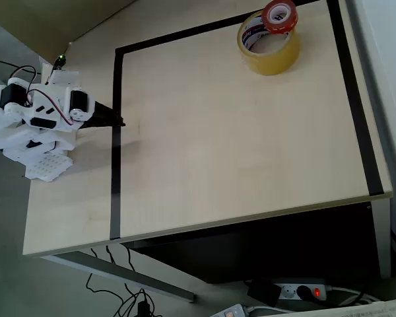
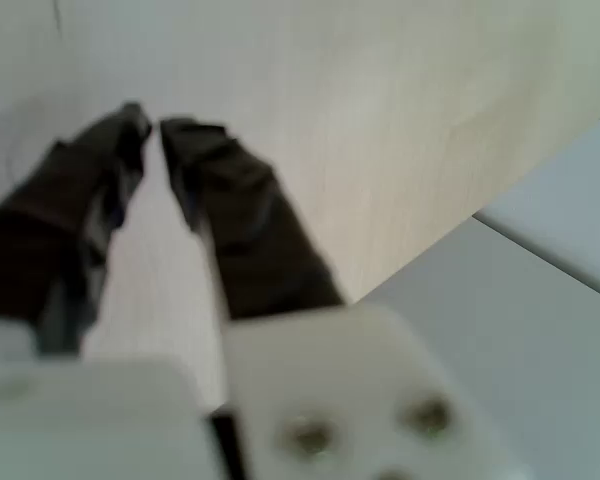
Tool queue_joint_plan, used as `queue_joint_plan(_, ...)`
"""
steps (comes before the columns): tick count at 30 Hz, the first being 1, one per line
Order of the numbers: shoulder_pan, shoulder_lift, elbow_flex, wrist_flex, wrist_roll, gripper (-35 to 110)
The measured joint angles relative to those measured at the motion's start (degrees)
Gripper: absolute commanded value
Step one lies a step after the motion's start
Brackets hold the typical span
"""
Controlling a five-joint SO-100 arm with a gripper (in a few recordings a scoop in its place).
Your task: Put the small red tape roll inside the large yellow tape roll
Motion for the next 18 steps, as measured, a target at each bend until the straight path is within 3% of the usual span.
queue_joint_plan(2, -3.5, 0.0, 0.0, 0.0, 0.0, 0)
queue_joint_plan(5, -20.0, 0.0, 0.0, 0.0, 0.0, 0)
queue_joint_plan(7, -24.2, 0.0, 0.0, 0.0, 0.0, 0)
queue_joint_plan(18, -27.3, 0.0, 0.1, 0.0, 0.0, 0)
